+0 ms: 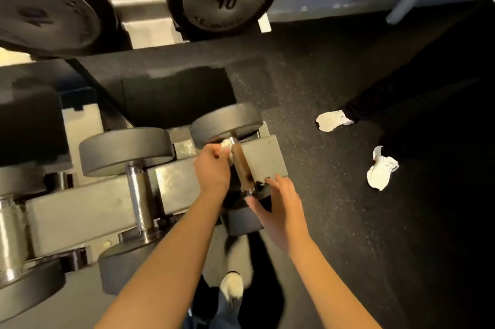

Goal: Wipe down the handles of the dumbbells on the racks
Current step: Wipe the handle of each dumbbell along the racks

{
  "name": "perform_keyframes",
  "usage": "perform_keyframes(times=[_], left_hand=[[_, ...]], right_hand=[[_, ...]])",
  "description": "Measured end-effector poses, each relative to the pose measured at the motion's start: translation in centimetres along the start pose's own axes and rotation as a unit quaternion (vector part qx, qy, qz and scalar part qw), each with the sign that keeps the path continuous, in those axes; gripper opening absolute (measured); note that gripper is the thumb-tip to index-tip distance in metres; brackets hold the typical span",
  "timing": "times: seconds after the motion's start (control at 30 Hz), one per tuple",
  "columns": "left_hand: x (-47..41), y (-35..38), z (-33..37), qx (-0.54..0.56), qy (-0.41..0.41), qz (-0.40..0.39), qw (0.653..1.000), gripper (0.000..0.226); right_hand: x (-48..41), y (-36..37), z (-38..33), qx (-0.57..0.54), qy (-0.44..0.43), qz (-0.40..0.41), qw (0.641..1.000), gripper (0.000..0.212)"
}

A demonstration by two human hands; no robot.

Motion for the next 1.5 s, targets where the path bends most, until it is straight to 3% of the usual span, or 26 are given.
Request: perform_keyframes(times=[0.13, 0.3, 0.57, 0.77, 0.97, 1.1, 1.27, 1.5], left_hand=[[0.2, 1.1, -0.8, 0.024, -0.012, 0.025, 0.999, 0.012], [0.4, 2.4, -2.0, 0.021, 0.010, -0.029, 0.999, 0.029], [-0.6, 1.6, -0.6, 0.031, 0.026, 0.038, 0.998, 0.018], [2.3, 3.1, -2.2, -0.016, 0.064, -0.068, 0.995, 0.030], [0.6, 1.1, -0.4, 0.023, 0.055, 0.034, 0.998, 0.013], [1.3, 2.1, -0.3, -0.012, 0.080, 0.019, 0.997, 0.023], [3.5, 3.5, -2.4, -0.017, 0.082, -0.071, 0.994, 0.018], [3.0, 2.0, -1.2, 0.055, 0.062, -0.018, 0.996, 0.016]], right_hand=[[-0.3, -0.2, -1.0, 0.039, -0.033, -0.003, 0.999, 0.036], [-0.3, 0.3, -0.2, 0.049, -0.026, -0.010, 0.998, 0.077], [-0.6, 0.8, 0.9, 0.036, -0.008, -0.014, 0.999, 0.073], [-0.4, 0.6, 0.5, 0.054, -0.009, -0.011, 0.998, 0.073], [-0.3, 0.5, 0.4, 0.062, -0.017, -0.004, 0.998, 0.066], [-0.3, 0.6, 0.6, 0.046, -0.016, -0.003, 0.999, 0.069], [-0.2, 0.6, 0.7, 0.062, -0.003, -0.003, 0.998, 0.087], [-0.2, 0.7, 0.6, 0.053, -0.013, 0.008, 0.998, 0.081]])
Point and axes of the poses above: each hand's wrist, its own x-axis away from the middle knuckle, its own y-axis out of the palm, z = x × y, the point moved 10 cm from there along -x, towards the middle knuckle, and after that the axes turned 12 degrees about -x, right-handed, at the moved point
